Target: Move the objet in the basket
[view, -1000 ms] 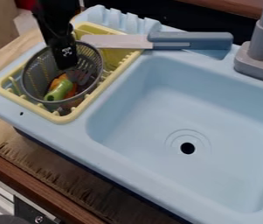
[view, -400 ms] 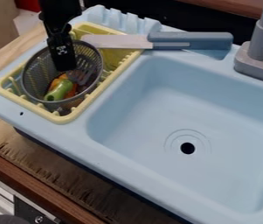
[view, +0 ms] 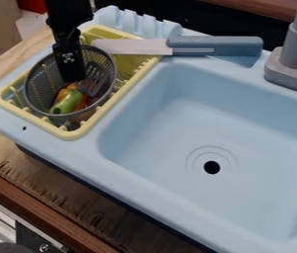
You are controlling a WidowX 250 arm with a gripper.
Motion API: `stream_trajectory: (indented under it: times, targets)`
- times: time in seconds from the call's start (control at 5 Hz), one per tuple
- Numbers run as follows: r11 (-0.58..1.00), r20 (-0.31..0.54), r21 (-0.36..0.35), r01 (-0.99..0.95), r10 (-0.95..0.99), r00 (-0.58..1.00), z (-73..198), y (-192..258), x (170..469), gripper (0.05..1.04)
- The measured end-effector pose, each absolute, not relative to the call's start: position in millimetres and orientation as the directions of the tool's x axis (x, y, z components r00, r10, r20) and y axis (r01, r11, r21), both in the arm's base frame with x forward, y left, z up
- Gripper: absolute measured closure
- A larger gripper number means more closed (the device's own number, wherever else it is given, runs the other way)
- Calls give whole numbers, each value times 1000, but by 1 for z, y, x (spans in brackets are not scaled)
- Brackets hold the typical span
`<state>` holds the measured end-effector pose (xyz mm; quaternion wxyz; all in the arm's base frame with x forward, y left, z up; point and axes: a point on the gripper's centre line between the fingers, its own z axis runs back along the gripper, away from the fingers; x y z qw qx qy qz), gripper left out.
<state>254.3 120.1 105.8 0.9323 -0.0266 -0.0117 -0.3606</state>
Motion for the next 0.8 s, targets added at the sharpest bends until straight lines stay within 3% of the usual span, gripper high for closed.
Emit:
stream_trajectory:
  times: [0.4, 0.6, 0.8]
  targets:
    - [716, 40, -66, 695, -694, 719, 106, 120, 257, 682]
    - [715, 39, -65, 696, -695, 718, 108, 122, 259, 899]
    - [712, 34, -96, 696, -696, 717, 110, 123, 256, 1014]
